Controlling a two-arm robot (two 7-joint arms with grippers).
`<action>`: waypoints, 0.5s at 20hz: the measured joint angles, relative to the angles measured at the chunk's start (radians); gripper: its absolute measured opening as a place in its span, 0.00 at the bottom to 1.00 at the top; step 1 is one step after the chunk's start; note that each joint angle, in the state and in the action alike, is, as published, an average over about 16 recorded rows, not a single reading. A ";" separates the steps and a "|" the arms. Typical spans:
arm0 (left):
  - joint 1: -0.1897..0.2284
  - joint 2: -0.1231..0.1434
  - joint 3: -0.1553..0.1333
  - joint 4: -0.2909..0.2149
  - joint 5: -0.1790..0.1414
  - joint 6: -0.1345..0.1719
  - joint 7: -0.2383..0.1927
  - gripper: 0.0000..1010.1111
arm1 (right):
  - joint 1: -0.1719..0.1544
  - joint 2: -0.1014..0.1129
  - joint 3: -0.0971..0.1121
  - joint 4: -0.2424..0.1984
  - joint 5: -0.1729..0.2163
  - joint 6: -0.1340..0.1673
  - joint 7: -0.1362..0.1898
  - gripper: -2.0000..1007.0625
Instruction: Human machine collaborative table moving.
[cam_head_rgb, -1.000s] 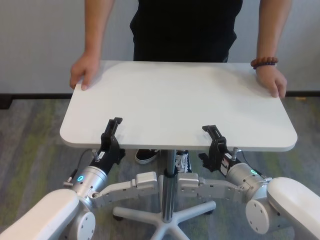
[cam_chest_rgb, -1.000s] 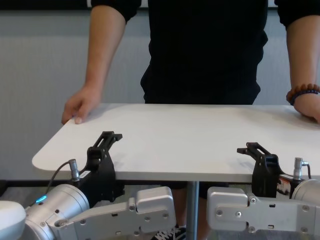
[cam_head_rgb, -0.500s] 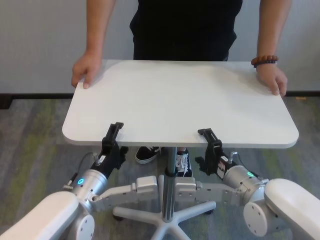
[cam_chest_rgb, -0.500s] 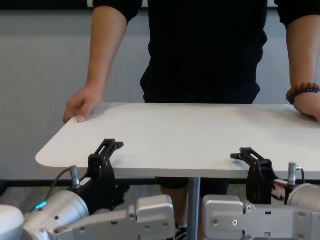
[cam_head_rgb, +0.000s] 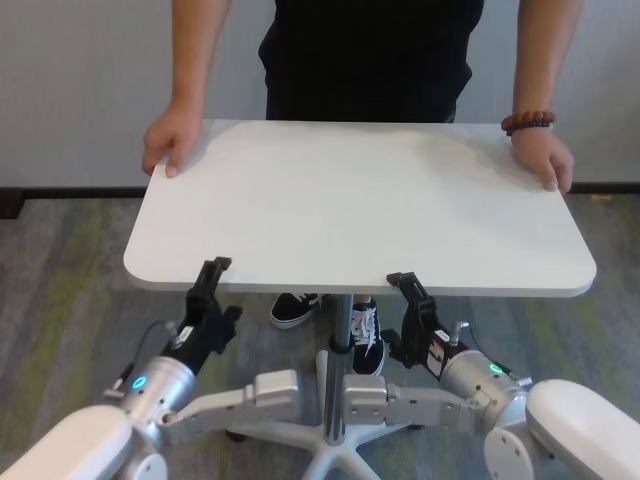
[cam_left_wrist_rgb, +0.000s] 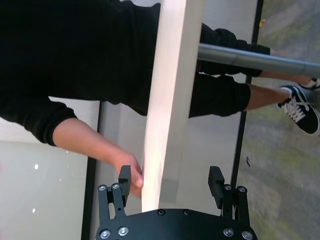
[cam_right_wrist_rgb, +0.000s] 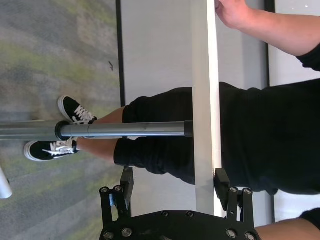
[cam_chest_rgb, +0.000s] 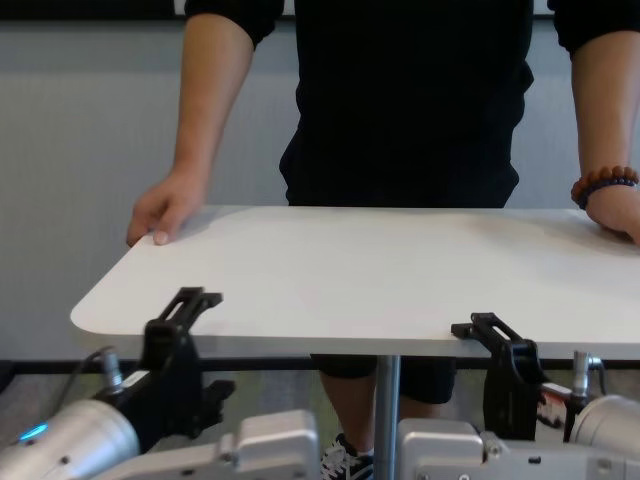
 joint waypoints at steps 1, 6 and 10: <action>0.011 0.008 -0.004 -0.014 -0.001 0.002 -0.003 0.99 | -0.005 0.000 -0.001 -0.002 0.001 -0.001 -0.002 1.00; 0.071 0.046 -0.027 -0.084 -0.009 0.010 -0.020 0.99 | -0.032 -0.001 -0.007 -0.016 0.004 -0.006 -0.012 1.00; 0.119 0.073 -0.041 -0.134 -0.012 0.010 -0.033 0.99 | -0.064 0.005 -0.012 -0.046 -0.002 0.002 -0.016 1.00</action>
